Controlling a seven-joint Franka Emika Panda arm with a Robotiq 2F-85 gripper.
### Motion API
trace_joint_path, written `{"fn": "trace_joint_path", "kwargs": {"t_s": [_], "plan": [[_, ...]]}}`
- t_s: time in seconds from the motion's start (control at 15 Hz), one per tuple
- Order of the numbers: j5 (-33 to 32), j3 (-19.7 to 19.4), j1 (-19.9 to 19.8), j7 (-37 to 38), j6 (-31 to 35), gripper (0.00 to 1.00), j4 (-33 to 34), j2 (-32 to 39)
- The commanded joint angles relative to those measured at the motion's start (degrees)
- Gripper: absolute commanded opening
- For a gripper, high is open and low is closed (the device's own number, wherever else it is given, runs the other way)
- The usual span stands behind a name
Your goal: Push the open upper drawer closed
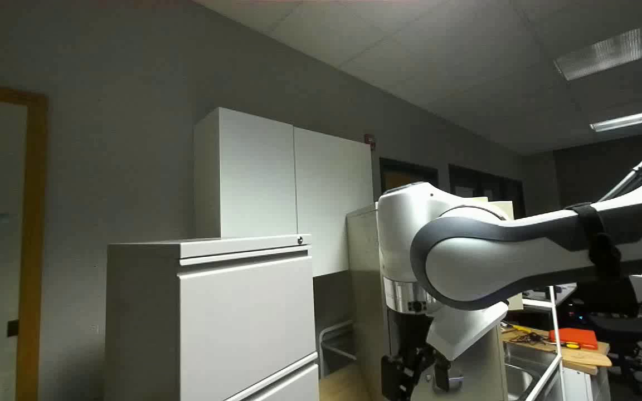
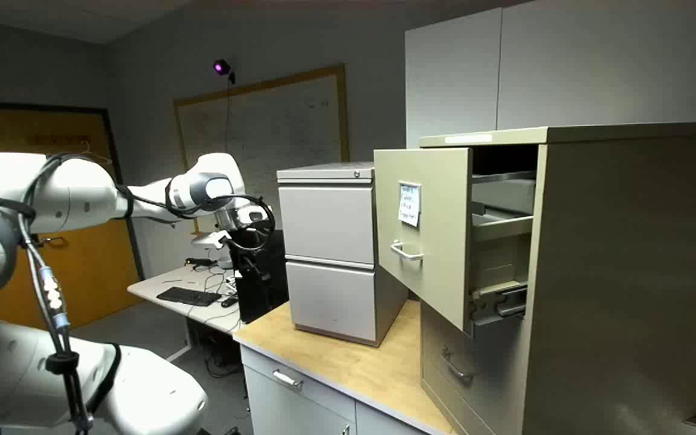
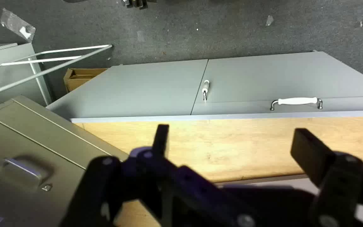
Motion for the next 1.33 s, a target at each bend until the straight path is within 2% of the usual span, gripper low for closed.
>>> {"fn": "trace_joint_path", "kwargs": {"t_s": [0.0, 0.4, 0.87, 0.93, 1.07, 1.27], "plan": [[-0.4, -0.5, 0.7, 0.4, 0.0, 1.0, 0.2, 0.2], [-0.7, -0.4, 0.5, 0.6, 0.0, 1.0, 0.3, 0.1], [-8.4, 1.8, -1.8, 3.8, 3.9, 1.0, 2.6, 0.9], [-10.4, 2.2, -2.3, 4.6, 4.9, 0.78, 3.0, 0.7], [-15.5, 3.3, -3.9, 6.6, 7.7, 0.68, 3.8, 0.3], [-22.5, 4.1, -6.6, 10.1, 10.9, 0.44, 5.0, -0.6]]}}
